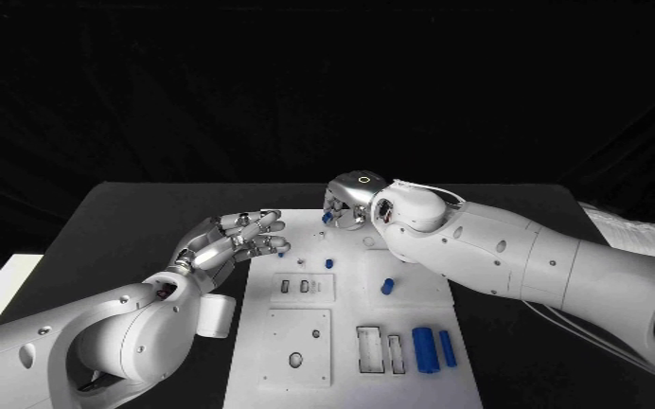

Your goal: Assemble the parts on the task board

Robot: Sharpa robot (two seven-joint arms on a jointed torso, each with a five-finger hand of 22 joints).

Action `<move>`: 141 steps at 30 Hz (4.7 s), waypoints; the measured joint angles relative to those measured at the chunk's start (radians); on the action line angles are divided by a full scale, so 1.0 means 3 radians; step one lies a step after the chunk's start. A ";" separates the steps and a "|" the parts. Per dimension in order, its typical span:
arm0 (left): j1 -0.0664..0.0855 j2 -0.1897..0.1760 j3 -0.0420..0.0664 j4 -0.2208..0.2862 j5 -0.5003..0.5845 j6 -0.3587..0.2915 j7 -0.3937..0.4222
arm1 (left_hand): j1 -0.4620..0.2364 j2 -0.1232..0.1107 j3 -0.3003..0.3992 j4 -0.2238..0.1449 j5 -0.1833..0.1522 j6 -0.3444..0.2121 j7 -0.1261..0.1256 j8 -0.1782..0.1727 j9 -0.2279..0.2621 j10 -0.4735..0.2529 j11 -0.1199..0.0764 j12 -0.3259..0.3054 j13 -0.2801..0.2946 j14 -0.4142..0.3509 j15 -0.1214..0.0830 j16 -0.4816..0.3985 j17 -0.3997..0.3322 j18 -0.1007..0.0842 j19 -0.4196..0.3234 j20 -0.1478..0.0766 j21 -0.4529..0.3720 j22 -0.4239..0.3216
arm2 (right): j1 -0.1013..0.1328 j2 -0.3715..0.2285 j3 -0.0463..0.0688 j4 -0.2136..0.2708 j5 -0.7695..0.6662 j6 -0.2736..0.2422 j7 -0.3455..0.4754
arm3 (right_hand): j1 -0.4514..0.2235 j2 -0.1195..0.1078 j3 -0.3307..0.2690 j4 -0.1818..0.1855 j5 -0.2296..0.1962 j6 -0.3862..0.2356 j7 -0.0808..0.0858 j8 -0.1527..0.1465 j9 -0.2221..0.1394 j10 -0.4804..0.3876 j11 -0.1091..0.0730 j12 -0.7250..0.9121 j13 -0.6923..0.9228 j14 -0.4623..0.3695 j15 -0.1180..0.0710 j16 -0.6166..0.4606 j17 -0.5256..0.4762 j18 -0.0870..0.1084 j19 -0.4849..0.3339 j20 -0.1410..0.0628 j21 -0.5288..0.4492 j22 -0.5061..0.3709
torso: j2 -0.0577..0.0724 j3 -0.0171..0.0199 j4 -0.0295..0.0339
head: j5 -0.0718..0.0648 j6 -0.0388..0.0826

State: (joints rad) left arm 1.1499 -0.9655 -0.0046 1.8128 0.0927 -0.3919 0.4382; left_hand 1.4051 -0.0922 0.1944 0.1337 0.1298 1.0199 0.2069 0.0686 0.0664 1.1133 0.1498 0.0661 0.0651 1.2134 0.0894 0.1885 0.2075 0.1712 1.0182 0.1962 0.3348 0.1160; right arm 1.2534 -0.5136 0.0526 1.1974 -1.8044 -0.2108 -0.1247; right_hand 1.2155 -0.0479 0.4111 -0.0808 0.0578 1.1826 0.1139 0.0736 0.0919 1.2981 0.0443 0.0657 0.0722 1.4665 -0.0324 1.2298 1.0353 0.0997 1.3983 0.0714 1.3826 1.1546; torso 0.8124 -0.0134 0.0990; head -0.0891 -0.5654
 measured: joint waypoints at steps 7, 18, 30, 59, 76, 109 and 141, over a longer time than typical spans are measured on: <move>0.0000 0.0002 0.0000 -0.0003 0.0000 0.0002 -0.0002 | 0.0000 0.0000 0.0000 0.0000 0.0000 0.0000 0.0000 0.0000 0.0000 0.0000 0.0000 0.0000 0.0000 0.0000 0.0000 0.0000 0.0000 0.0000 0.0000 0.0000 0.0000 0.0000 | -0.0007 0.0026 -0.0011 -0.0037 -0.0004 0.0006 -0.0008 | -0.0019 -0.0076 -0.0007 0.0065 0.0008 -0.0082 0.0030 -0.0030 0.0070 -0.0130 0.0056 0.0000 -0.0017 -0.0001 0.0001 -0.0018 -0.0022 0.0000 -0.0019 0.0019 0.0000 -0.0023 | 0.0001 -0.0002 0.0001 | 0.0005 -0.0003; 0.0000 0.0004 0.0000 -0.0010 0.0000 0.0004 -0.0005 | 0.0000 0.0000 -0.0009 -0.0009 0.0000 -0.0012 0.0012 0.0000 -0.0003 -0.0012 0.0012 0.0000 0.0000 0.0000 0.0000 0.0000 0.0005 0.0000 -0.0012 0.0012 0.0000 -0.0004 | -0.0010 0.0033 -0.0020 -0.0044 -0.0005 0.0002 -0.0020 | -0.0060 -0.0300 -0.0180 0.0232 -0.0019 -0.0458 0.0095 -0.0035 -0.0028 -0.0487 0.0128 0.0000 -0.0029 0.0000 0.0073 -0.0065 -0.0107 0.0000 -0.0075 0.0075 -0.0030 -0.0106 | 0.0002 -0.0003 -0.0002 | 0.0008 -0.0007; 0.0001 -0.0012 0.0000 -0.0023 0.0001 0.0006 -0.0015 | 0.0000 0.0000 -0.0009 -0.0009 0.0000 -0.0012 0.0012 0.0000 -0.0002 -0.0012 0.0012 0.0000 0.0000 0.0000 0.0000 -0.0013 0.0008 0.0000 -0.0012 0.0012 -0.0012 -0.0004 | -0.0011 -0.0392 0.0004 0.0366 0.0052 -0.0170 -0.0047 | 0.0163 -0.0273 -0.0363 0.0325 -0.0019 -0.0520 0.0080 -0.0035 -0.0029 -0.0229 0.0091 0.0168 0.0061 0.0000 0.0073 -0.0097 -0.0161 0.0000 -0.0086 0.0072 -0.0045 -0.0147 | 0.0002 0.0004 -0.0015 | 0.0000 0.0011; 0.0001 -0.0017 -0.0001 -0.0059 0.0027 0.0023 -0.0024 | 0.0000 0.0000 0.0000 -0.0018 0.0000 -0.0024 0.0024 0.0000 -0.0002 -0.0024 0.0000 0.0000 0.0000 0.0000 0.0000 -0.0013 0.0010 0.0000 -0.0012 0.0012 -0.0012 -0.0006 | 0.0014 -0.1165 0.0050 0.0826 0.0760 0.0053 -0.0421 | 0.0481 -0.0378 -0.1291 0.1015 0.0480 -0.0669 0.0073 0.0063 0.0056 0.0567 0.0010 0.4976 0.4120 0.0006 0.0019 0.1043 0.0909 -0.0105 0.0209 0.0019 0.0284 0.0511 | -0.0008 0.0014 -0.0086 | 0.0005 0.0029; 0.0001 -0.0005 -0.0001 -0.0070 0.0031 0.0029 -0.0031 | 0.0000 0.0000 0.0000 -0.0018 0.0000 -0.0024 0.0024 0.0000 -0.0002 -0.0024 0.0000 0.0000 0.0000 0.0000 0.0000 -0.0013 0.0010 0.0000 -0.0012 0.0012 -0.0012 -0.0006 | -0.0018 -0.1034 0.0047 0.0736 0.0708 0.0213 -0.0480 | 0.0523 -0.0337 -0.1282 0.1024 0.0581 -0.0627 0.0082 0.0103 0.0074 0.0567 0.0010 0.5006 0.4119 0.0006 0.0019 0.1075 0.0908 -0.0155 0.0209 0.0019 0.0324 0.0511 | -0.0010 0.0008 -0.0081 | 0.0004 0.0009; 0.0001 0.0002 -0.0001 -0.0083 0.0033 0.0041 -0.0046 | 0.0000 0.0000 0.0000 -0.0018 0.0000 -0.0024 0.0023 0.0000 -0.0002 -0.0036 0.0012 0.0000 0.0000 0.0000 0.0000 -0.0012 0.0013 0.0000 -0.0012 0.0012 -0.0012 -0.0009 | -0.0042 -0.0911 0.0063 0.0619 0.0587 0.0288 -0.0493 | 0.0620 -0.0239 -0.1147 0.0973 0.0561 -0.0522 0.0070 0.0140 0.0096 0.0566 0.0010 0.5006 0.4118 0.0006 0.0019 0.1087 0.0907 -0.0154 0.0209 0.0019 0.0349 0.0509 | -0.0011 0.0010 -0.0081 | 0.0014 -0.0025; 0.0001 0.0003 -0.0001 -0.0091 0.0033 0.0055 -0.0069 | 0.0000 0.0000 0.0009 -0.0027 0.0000 -0.0024 0.0023 0.0000 -0.0001 -0.0037 0.0012 0.0000 0.0000 0.0000 0.0000 -0.0025 0.0015 0.0000 -0.0012 0.0012 -0.0012 -0.0011 | -0.0076 -0.0842 0.0041 0.1101 0.0160 -0.0137 -0.0645 | 0.0611 -0.0132 -0.0830 0.0921 0.0718 -0.0360 0.0013 0.0188 0.0108 0.0551 -0.0040 0.5005 0.4117 -0.0006 -0.0018 0.1123 0.0909 -0.0154 0.0221 -0.0018 0.0411 0.0511 | -0.0012 0.0006 -0.0077 | 0.0031 -0.0018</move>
State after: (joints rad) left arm 1.1503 -0.9647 -0.0048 1.7854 0.1027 -0.3753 0.4175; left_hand 1.4051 -0.0922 0.1970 0.1257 0.1298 1.0128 0.2139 0.0686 0.0660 1.1023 0.1535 0.0661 0.0650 1.2134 0.0894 0.1810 0.2121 0.1711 1.0146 0.1998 0.3313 0.1127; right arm 1.2306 -0.7661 0.0648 1.5278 -1.7563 -0.2518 -0.3182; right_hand 1.3988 -0.0875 0.1621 0.1955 0.2732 1.0746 0.1179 0.1299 0.1244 1.4633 0.0323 1.5673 1.3073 1.4647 -0.0380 1.5667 1.3081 0.0535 1.4645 0.0660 1.5058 1.3079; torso 0.8087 -0.0116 0.0760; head -0.0799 -0.5707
